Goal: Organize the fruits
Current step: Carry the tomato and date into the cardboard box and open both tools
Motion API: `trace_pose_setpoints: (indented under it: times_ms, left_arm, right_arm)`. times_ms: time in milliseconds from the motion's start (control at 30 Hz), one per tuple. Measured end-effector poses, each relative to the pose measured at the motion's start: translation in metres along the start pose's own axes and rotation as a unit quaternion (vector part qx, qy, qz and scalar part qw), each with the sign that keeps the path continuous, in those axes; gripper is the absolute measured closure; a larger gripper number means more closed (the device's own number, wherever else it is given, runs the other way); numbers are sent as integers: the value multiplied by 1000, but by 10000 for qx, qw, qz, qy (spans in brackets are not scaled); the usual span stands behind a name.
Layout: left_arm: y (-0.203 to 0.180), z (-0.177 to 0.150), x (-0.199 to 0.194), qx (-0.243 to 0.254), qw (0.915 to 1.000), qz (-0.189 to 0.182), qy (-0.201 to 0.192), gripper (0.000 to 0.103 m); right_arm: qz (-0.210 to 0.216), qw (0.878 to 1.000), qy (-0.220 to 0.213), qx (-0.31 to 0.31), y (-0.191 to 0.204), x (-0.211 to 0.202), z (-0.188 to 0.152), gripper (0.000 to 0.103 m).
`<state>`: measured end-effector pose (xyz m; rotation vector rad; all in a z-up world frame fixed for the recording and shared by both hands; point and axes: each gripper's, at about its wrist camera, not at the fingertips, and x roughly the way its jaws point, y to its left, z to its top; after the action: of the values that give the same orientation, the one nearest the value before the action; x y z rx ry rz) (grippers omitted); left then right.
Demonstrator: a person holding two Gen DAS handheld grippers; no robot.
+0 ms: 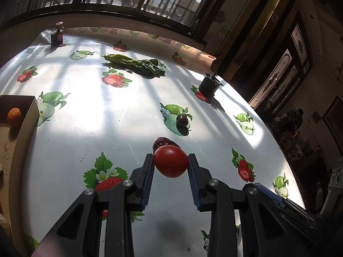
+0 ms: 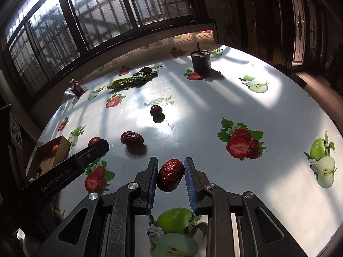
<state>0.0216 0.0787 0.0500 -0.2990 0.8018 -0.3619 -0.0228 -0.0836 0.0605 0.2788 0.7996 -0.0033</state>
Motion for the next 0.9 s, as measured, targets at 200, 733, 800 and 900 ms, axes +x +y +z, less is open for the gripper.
trace_pose_setpoints:
  times_ms: [200,733,800,900]
  left_arm:
    - [-3,0,-2,64,9999,59,-52,73]
    - [7,-24,-53,39,9964,594,-598,73]
    - [11,-29,-71,-17,9959,575,-700,73]
    - [18,-34,-96,-134,9954,525,-788,73]
  right_arm:
    - [-1,10000,-25,75,-6,-11,-10,76]
    - [251,9989,-351,200,-33,-61,-33,76]
    - [327,9987,-362,168,-30,-61,-35,76]
    - [429,9984,-369,72,-24,-62,-38,76]
